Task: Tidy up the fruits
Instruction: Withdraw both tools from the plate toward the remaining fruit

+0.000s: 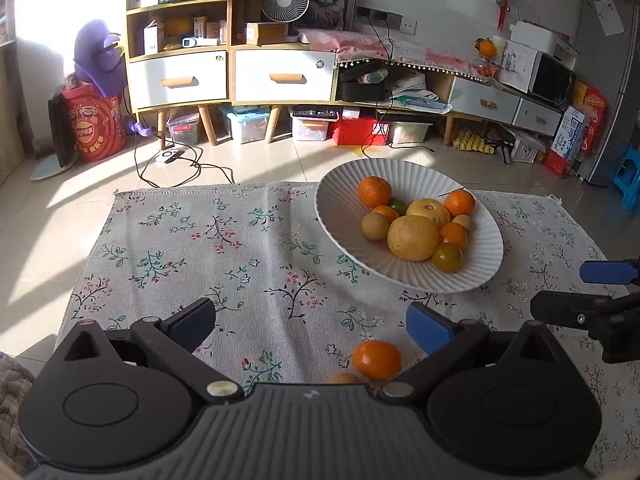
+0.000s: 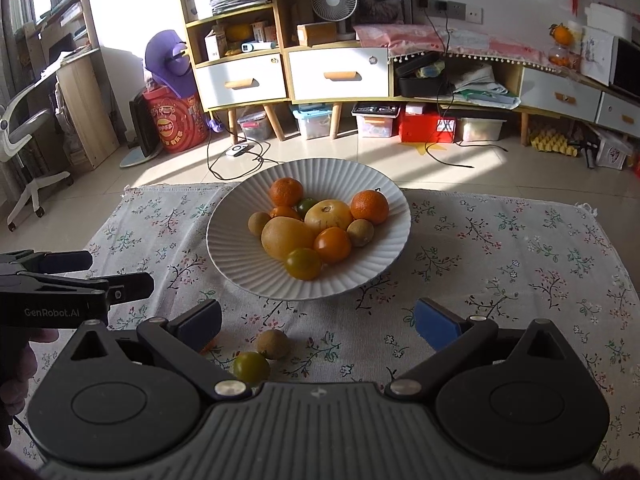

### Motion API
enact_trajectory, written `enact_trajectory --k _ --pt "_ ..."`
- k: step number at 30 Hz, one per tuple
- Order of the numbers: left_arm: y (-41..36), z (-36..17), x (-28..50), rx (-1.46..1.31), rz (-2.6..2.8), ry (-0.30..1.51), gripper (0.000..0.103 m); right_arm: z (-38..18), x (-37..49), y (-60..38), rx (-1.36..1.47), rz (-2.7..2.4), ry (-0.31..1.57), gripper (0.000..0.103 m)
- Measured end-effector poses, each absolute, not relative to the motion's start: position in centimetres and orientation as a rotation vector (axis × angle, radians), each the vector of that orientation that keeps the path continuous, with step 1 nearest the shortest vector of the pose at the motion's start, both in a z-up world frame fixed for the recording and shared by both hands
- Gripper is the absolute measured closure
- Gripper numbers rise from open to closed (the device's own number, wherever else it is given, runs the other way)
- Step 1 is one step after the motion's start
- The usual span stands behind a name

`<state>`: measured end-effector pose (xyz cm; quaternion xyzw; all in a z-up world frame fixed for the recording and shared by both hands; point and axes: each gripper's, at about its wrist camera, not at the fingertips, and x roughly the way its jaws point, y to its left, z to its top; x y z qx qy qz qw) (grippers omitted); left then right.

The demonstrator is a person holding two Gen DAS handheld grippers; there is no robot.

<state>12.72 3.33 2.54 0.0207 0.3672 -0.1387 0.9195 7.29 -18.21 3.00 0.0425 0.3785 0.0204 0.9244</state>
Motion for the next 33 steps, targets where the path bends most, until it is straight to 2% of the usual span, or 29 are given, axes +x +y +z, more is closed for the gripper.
enact_trajectory --k 26,33 --pt "5.1 -2.7 6.9 0.131 -0.342 0.783 0.004 -1.4 3.4 -14.6 -0.128 0.112 0.865 0.001" --pt "4.1 -3.8 6.9 0.183 -0.35 0.729 0.004 -2.7 3.7 -14.0 -0.161 0.139 0.868 0.001"
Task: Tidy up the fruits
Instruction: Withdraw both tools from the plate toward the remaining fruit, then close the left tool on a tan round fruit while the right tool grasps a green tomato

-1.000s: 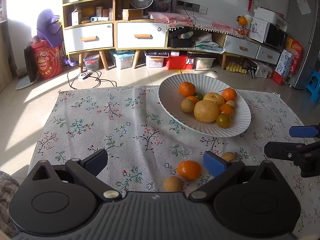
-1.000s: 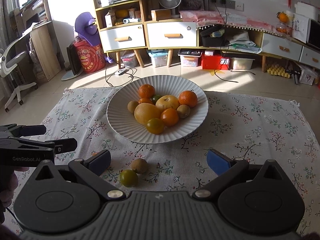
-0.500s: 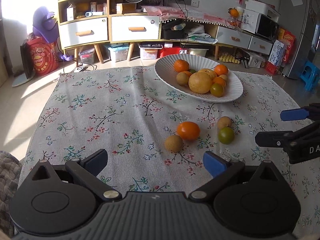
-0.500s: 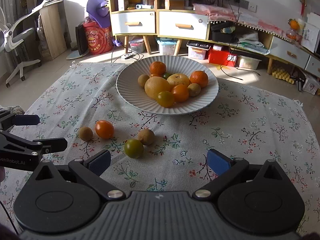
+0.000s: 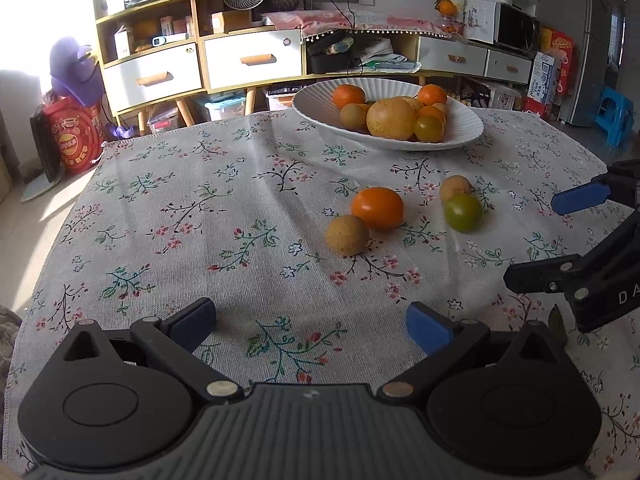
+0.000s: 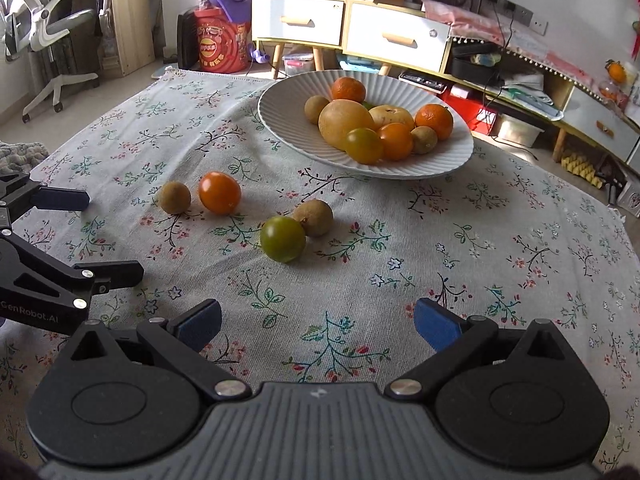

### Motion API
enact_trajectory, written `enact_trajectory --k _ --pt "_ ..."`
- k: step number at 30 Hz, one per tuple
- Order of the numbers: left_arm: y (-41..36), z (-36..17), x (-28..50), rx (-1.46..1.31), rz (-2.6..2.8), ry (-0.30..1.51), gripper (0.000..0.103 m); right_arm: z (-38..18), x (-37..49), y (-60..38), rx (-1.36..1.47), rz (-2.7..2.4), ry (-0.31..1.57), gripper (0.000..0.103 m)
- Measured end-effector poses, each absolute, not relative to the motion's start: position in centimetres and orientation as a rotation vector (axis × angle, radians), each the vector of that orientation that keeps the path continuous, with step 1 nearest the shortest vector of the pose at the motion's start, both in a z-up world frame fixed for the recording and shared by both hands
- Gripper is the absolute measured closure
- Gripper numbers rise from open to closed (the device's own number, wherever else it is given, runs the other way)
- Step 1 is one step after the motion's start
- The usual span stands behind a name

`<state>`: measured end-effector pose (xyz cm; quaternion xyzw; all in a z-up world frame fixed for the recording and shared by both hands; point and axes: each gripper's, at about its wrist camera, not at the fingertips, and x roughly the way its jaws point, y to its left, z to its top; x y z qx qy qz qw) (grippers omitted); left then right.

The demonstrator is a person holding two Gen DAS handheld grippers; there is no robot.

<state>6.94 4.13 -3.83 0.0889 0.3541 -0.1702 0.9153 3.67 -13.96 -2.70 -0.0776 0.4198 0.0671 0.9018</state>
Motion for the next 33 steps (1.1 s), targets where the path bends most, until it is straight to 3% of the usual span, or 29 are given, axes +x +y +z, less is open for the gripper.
enact_trajectory --k 15,21,24,29,33 --pt "3.4 -4.0 8.6 0.143 -0.36 0.71 0.006 -4.2 4.5 -14.3 -0.128 0.191 0.797 0.0" --pt "3.0 -3.5 8.8 0.137 -0.371 0.703 0.023 -4.2 4.8 -13.9 -0.124 0.175 0.771 0.001" --pt "2.9 -3.4 9.0 0.129 -0.38 0.705 0.031 -4.0 4.9 -13.8 -0.137 0.185 0.753 0.012" --pt "2.6 -3.1 9.1 0.118 -0.4 0.709 0.044 -3.6 5.0 -13.0 -0.156 0.209 0.743 0.039" --pt "2.2 -3.0 9.1 0.116 -0.416 0.71 0.054 -3.4 5.2 -12.8 -0.148 0.232 0.747 0.052"
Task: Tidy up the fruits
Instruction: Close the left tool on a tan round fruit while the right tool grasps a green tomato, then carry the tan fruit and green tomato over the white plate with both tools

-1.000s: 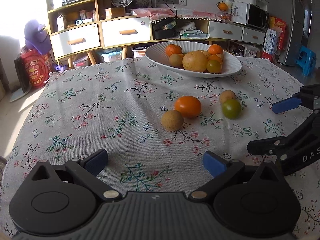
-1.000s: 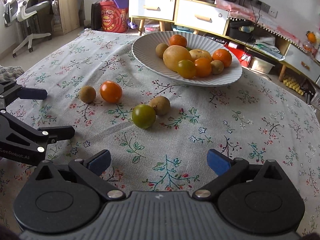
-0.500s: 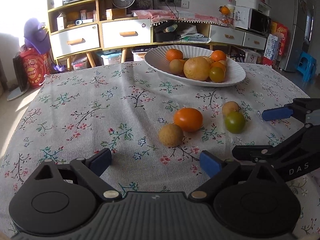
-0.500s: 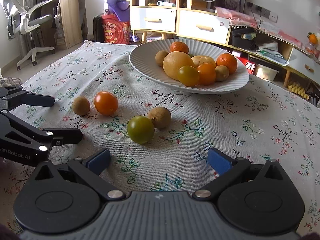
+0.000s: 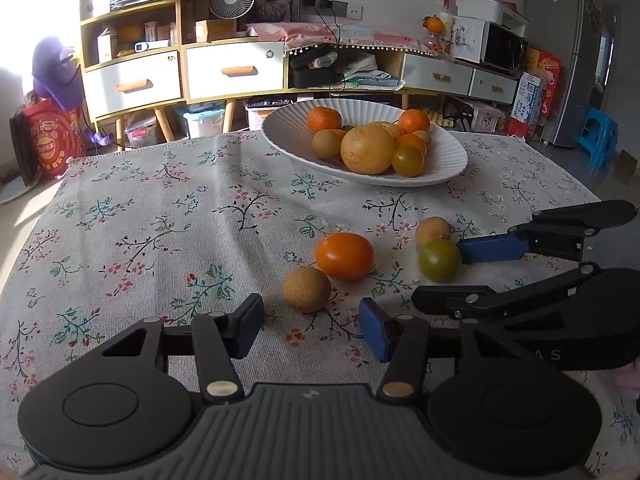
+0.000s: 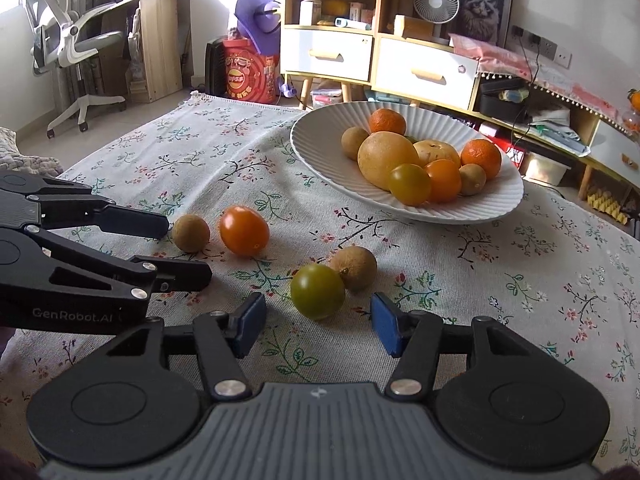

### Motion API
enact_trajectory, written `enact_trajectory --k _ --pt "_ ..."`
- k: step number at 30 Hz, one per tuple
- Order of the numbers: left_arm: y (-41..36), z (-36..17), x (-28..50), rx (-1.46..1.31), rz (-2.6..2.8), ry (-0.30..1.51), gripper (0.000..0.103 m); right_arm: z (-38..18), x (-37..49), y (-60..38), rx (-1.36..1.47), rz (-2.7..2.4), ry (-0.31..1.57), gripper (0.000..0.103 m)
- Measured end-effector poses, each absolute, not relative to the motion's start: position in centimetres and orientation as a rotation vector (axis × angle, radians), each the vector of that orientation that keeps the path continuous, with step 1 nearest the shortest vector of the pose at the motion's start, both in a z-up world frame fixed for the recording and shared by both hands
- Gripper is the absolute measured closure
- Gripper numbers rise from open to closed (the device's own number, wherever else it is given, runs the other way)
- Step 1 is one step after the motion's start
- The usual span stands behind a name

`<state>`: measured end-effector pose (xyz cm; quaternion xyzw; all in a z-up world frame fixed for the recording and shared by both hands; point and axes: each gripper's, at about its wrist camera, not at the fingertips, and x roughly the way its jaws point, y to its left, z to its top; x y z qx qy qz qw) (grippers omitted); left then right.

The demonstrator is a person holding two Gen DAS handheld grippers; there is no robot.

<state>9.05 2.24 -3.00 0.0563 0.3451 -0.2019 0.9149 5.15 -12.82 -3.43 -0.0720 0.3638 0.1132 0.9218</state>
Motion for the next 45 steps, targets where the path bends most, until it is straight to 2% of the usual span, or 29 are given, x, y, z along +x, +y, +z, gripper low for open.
enact_trajectory --k 5,13,29,31,33,37,45 --pt "2.0 -2.8 9.1 0.111 -0.432 0.715 0.065 -3.3 5.1 -12.7 -0.141 0.248 0.752 0.062" --pt "2.1 -2.6 9.3 0.102 -0.425 0.722 0.077 -3.1 5.3 -12.7 -0.117 0.247 0.754 0.071" --pt "1.7 -2.4 9.7 0.091 -0.407 0.719 0.075 -2.9 6.1 -13.3 -0.063 0.222 0.753 0.071" --pt "1.7 -2.3 9.8 0.089 -0.409 0.719 0.075 -2.9 6.1 -13.3 -0.062 0.224 0.751 0.073" --pt "1.8 -2.3 9.8 0.089 -0.41 0.718 0.075 -2.9 6.0 -13.3 -0.059 0.229 0.75 0.077" --pt "1.7 -2.1 9.8 0.097 -0.413 0.716 0.08 -2.8 6.0 -13.3 -0.058 0.229 0.749 0.078" --pt "1.9 -1.7 10.0 0.08 -0.411 0.735 0.081 -2.2 5.9 -13.4 -0.043 0.234 0.742 0.078"
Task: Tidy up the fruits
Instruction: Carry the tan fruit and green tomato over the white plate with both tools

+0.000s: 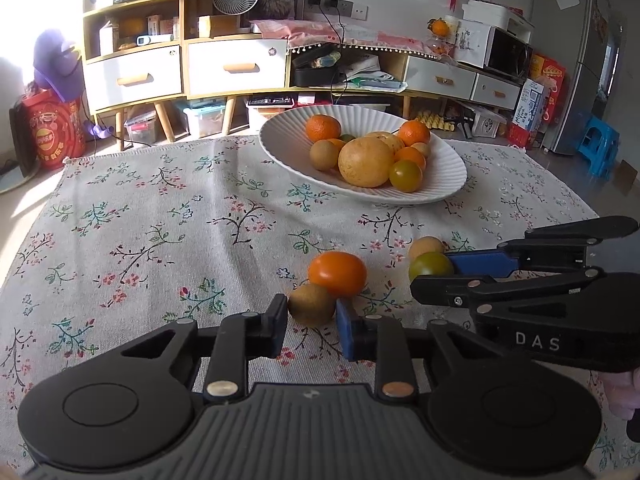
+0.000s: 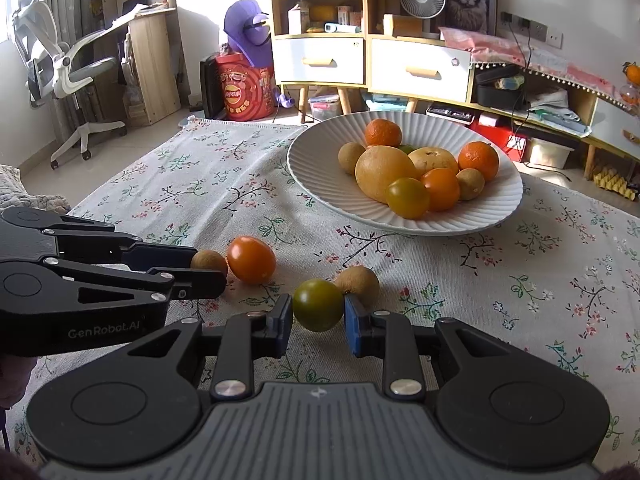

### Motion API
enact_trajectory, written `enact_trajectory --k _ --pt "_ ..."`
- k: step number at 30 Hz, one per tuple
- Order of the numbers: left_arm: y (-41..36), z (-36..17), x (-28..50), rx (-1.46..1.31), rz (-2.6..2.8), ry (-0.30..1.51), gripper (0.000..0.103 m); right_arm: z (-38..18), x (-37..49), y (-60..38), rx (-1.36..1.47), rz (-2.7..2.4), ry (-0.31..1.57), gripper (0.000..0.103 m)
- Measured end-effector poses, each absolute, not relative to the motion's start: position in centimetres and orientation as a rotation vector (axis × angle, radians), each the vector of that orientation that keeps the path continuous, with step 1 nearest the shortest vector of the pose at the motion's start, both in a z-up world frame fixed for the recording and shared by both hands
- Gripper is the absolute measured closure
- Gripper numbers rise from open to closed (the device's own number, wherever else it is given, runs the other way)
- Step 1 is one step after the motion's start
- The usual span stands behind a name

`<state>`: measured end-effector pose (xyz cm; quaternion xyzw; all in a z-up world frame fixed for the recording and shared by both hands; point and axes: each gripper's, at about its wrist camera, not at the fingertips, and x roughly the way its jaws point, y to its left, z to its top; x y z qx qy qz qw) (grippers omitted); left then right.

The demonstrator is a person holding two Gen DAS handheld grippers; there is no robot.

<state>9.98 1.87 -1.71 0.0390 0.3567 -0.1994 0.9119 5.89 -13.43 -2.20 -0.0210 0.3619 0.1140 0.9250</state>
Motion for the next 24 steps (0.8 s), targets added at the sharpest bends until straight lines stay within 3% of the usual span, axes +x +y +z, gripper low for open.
enact_trajectory --k 24 --pt "0.4 2.2 11.4 -0.025 -0.419 0.658 0.081 1.3 9.4 -18.2 0.155 0.114 0.641 0.078"
